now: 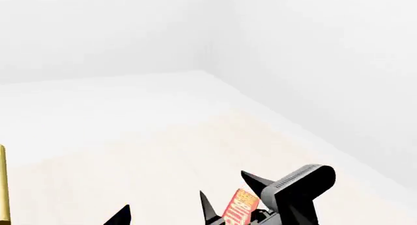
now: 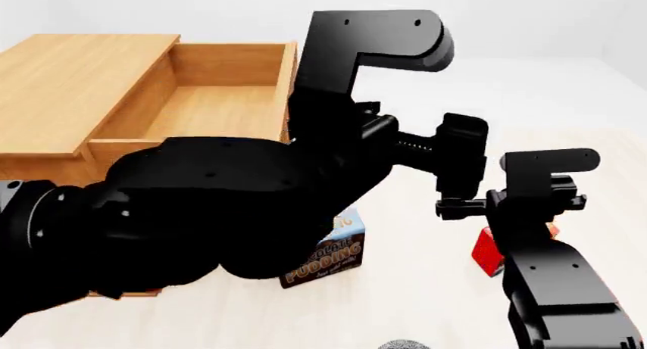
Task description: Put the bowl in the top drawer of the cabinet.
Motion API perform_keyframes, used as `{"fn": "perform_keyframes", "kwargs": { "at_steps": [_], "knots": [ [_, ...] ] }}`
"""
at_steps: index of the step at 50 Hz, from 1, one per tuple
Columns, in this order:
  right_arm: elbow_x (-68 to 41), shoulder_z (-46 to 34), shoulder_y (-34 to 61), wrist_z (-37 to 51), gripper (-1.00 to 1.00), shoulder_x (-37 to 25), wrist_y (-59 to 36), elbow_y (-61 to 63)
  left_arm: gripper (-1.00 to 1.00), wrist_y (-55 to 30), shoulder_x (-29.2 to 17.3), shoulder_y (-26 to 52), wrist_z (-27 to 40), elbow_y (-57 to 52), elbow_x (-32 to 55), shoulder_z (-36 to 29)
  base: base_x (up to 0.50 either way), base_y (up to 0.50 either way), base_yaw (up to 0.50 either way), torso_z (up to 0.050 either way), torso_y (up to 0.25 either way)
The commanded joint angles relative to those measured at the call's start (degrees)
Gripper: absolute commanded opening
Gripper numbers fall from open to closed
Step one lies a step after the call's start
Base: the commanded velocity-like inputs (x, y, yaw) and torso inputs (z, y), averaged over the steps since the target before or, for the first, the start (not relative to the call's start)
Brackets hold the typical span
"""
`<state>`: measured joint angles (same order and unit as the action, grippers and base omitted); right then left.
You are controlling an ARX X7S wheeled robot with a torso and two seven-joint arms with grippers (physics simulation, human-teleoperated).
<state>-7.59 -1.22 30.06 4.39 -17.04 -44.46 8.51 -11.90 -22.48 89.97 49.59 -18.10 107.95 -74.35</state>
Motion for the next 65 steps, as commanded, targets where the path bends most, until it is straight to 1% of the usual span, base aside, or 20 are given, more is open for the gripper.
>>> {"fn": "perform_keyframes", "kwargs": {
  "at_steps": [1,8,13,26,31,49,55,65],
  "knots": [
    [-0.1,2.9,0.4,2.0,1.00,-1.2,-2.7,4.5,1.00,1.7,-5.5,-7.8,-0.5,-10.9,-0.7,-1.1,0.00,0.00,0.00,0.000,0.000],
    [0.1,3.2,0.2,2.5,1.00,-1.5,-2.2,4.2,1.00,2.1,-7.7,-12.8,-0.8,-15.6,-3.9,-3.2,0.00,0.00,0.00,0.000,0.000],
    [0.0,3.6,0.1,2.7,1.00,-1.4,-1.6,3.8,1.00,2.2,-8.6,-17.0,-1.8,-16.7,-7.0,-5.5,0.00,0.00,0.00,0.000,0.000],
    [-0.4,4.1,-0.6,3.0,1.00,-1.2,-0.6,3.5,1.00,3.1,-9.4,-26.8,-9.3,-10.8,-11.8,-10.6,0.00,0.00,0.00,0.000,0.000],
    [-0.3,3.5,-0.7,3.1,1.00,-1.1,-0.5,3.9,1.00,3.7,-9.2,-29.7,-10.8,-9.5,-12.8,-11.8,0.00,0.00,0.00,0.000,0.000],
    [-0.4,2.8,-0.6,3.2,1.00,-0.8,0.9,2.8,1.00,4.4,-9.0,-37.0,-19.4,-1.0,-12.1,-14.9,0.00,0.00,0.00,0.000,0.000],
    [-0.5,2.8,-0.8,3.4,1.00,-0.8,0.9,2.9,1.00,4.5,-8.7,-38.6,-22.1,2.0,-11.2,-15.3,0.00,0.00,0.00,0.000,0.000],
    [-0.7,2.5,-1.5,3.5,1.00,-0.6,1.5,3.2,1.00,4.3,-7.1,-39.6,-24.6,6.8,-10.3,-15.6,0.00,0.00,0.00,0.000,0.000]
  ]
}}
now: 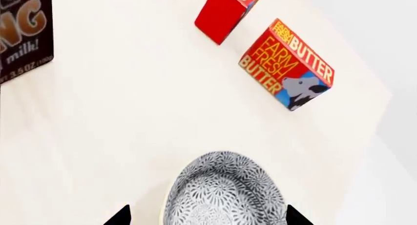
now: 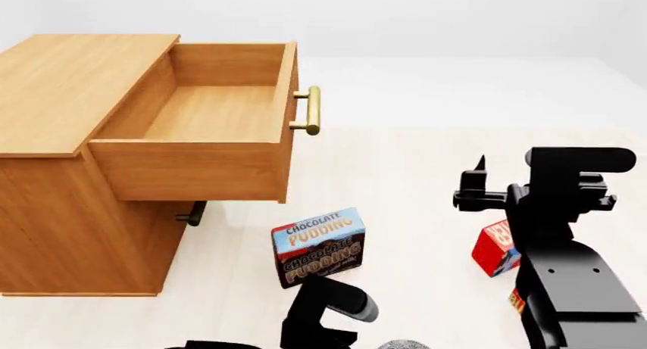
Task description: Put the bowl in the top drawer of the cabinet.
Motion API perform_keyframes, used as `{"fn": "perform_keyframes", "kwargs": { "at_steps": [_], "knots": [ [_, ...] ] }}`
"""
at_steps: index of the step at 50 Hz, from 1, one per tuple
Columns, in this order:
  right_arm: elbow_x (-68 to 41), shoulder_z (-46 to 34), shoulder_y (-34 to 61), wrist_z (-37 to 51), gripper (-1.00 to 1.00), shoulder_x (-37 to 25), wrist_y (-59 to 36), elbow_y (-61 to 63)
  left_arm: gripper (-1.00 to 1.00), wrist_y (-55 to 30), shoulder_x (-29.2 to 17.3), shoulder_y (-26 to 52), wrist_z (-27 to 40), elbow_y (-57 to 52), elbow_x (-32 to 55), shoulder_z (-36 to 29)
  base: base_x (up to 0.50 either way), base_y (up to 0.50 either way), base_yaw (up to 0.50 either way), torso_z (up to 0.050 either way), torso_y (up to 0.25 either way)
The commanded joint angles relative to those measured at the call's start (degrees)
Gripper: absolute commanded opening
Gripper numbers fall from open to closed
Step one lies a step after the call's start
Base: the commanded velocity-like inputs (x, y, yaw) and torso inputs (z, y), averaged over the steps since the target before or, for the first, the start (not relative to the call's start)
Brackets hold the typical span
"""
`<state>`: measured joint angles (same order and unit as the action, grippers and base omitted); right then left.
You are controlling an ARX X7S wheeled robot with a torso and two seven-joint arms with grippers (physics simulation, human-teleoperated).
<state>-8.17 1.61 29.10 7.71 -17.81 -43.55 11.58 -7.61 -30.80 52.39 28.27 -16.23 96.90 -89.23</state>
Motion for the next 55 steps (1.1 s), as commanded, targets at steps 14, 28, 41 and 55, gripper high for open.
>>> {"fn": "perform_keyframes", "kwargs": {
  "at_steps": [14,28,41,55],
  "knots": [
    [-0.6,-0.5,-0.9,0.1,1.00,0.5,1.9,-0.8,1.00,-1.7,5.5,-2.9,-7.0,14.4,1.8,-1.9,0.00,0.00,0.00,0.000,0.000],
    [-1.6,-0.5,-2.1,-0.3,1.00,0.6,2.1,1.0,1.00,-2.6,8.1,-3.8,-9.1,18.6,1.4,-2.9,0.00,0.00,0.00,0.000,0.000],
    [-2.0,-0.4,-2.5,-0.3,1.00,0.6,2.7,0.9,1.00,-2.8,9.5,-4.8,-9.4,20.0,0.2,-3.8,0.00,0.00,0.00,0.000,0.000],
    [-2.2,-0.8,-2.6,-0.1,1.00,0.6,3.0,0.9,-1.00,-1.7,10.8,-5.9,-8.1,22.2,-2.6,-4.8,0.00,0.00,-0.01,0.000,0.000]
  ]
}}
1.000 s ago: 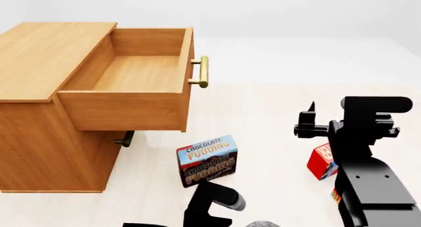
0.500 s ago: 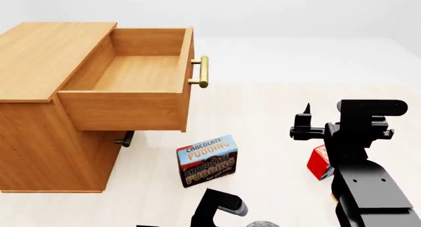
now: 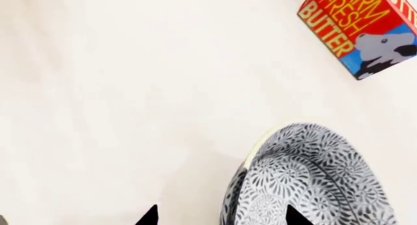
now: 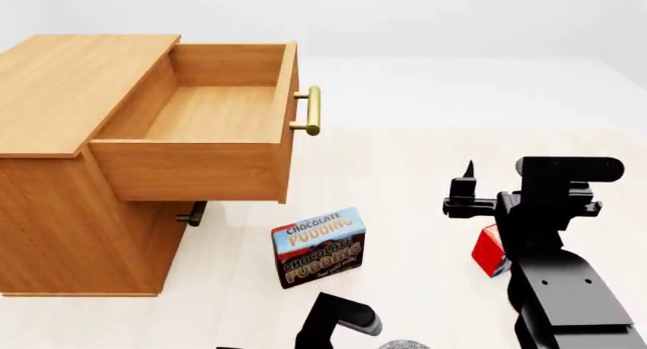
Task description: Put the bowl in the top drawer of the cabinet.
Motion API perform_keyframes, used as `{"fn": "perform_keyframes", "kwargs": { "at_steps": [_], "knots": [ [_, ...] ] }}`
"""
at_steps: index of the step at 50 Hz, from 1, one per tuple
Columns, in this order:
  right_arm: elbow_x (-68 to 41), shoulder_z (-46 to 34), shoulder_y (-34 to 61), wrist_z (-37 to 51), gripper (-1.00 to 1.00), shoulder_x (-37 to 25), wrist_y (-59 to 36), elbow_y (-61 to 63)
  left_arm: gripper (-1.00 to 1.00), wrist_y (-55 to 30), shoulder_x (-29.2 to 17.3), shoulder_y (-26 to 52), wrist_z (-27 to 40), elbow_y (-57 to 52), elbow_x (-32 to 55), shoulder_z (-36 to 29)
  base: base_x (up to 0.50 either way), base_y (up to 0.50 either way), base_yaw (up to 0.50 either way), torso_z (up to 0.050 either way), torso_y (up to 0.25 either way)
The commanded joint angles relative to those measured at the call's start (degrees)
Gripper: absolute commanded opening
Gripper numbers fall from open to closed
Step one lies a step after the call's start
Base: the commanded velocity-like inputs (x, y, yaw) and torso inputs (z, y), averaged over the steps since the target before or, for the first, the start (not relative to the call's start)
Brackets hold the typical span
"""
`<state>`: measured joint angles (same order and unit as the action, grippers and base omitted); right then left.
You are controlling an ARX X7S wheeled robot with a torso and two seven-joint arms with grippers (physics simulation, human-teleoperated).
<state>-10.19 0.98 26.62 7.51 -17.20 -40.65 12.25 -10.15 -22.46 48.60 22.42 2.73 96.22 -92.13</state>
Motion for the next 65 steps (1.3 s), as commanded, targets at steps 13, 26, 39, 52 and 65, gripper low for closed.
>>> {"fn": "perform_keyframes", "kwargs": {
  "at_steps": [13,26,39,52,65],
  "knots": [
    [-0.9,0.2,-1.0,0.0,1.00,-0.2,0.4,0.9,-1.00,4.1,0.9,-2.8,0.8,-0.5,-3.8,-0.5,0.00,0.00,0.00,0.000,0.000],
    [-1.3,0.4,-1.5,0.1,1.00,-0.3,0.6,0.8,-1.00,7.2,-3.3,-2.2,4.1,-9.8,-6.0,1.6,0.00,0.00,0.00,0.000,0.000],
    [-1.6,0.7,-1.7,0.4,1.00,-0.5,0.7,0.8,-1.00,8.6,-9.1,0.0,4.5,-18.2,-3.9,5.0,0.00,0.00,0.00,0.000,0.000],
    [-2.2,1.1,-2.2,0.6,1.00,-0.8,0.5,1.9,-1.00,10.2,-15.4,2.7,7.1,-26.9,-1.7,8.8,0.00,0.00,0.00,0.000,0.000],
    [-1.8,0.2,-3.0,0.7,1.00,-0.7,1.8,0.7,-1.00,11.6,-22.8,6.2,8.6,-35.7,-1.0,12.9,0.00,0.00,0.00,0.000,0.000]
  ]
}}
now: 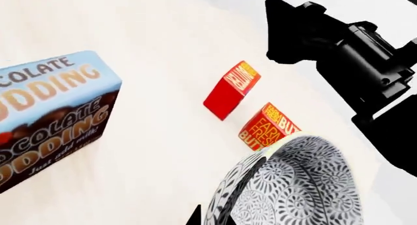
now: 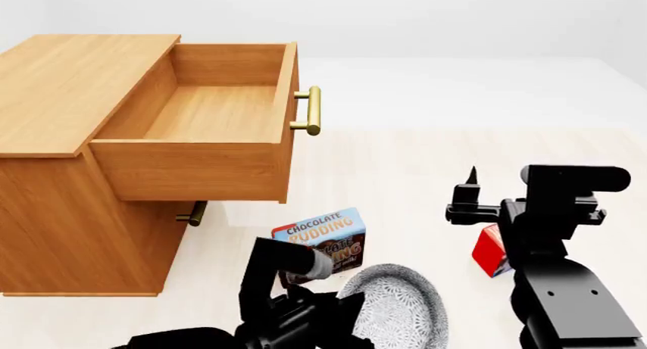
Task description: Put the bowl in the top drawer of the cabinet.
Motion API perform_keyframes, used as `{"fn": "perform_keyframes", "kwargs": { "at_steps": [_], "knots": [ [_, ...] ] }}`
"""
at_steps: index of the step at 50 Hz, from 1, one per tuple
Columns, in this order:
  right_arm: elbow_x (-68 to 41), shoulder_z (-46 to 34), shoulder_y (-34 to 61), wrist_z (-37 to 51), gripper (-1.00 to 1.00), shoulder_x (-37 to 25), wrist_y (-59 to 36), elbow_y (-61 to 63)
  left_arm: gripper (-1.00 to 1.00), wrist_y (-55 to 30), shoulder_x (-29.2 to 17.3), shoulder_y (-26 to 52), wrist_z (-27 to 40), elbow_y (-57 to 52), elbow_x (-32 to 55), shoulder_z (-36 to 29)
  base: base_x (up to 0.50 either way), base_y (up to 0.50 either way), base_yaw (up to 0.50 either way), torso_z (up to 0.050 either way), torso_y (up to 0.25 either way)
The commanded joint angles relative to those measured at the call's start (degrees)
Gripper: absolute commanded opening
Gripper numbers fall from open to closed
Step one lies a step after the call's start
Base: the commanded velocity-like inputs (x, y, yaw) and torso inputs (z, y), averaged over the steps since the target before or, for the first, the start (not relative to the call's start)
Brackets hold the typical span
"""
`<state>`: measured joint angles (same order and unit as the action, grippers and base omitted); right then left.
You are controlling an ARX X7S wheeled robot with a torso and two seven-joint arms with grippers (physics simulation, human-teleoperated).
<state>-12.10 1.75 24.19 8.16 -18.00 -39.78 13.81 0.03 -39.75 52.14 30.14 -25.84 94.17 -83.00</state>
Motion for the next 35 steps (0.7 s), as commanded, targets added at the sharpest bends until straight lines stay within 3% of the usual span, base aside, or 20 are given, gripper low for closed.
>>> {"fn": "perform_keyframes", "kwargs": {
  "at_steps": [1,35],
  "knots": [
    [0.1,-0.6,-0.6,0.0,1.00,0.1,1.1,-1.0,-1.00,1.6,-6.0,2.9,0.8,-7.6,1.4,4.2,0.00,0.00,0.00,0.000,0.000],
    [-0.9,-3.3,-3.8,-1.4,1.00,1.6,6.0,-3.0,-1.00,5.2,-18.2,10.8,2.8,-17.8,12.4,13.9,0.00,0.00,0.00,0.000,0.000]
  ]
}}
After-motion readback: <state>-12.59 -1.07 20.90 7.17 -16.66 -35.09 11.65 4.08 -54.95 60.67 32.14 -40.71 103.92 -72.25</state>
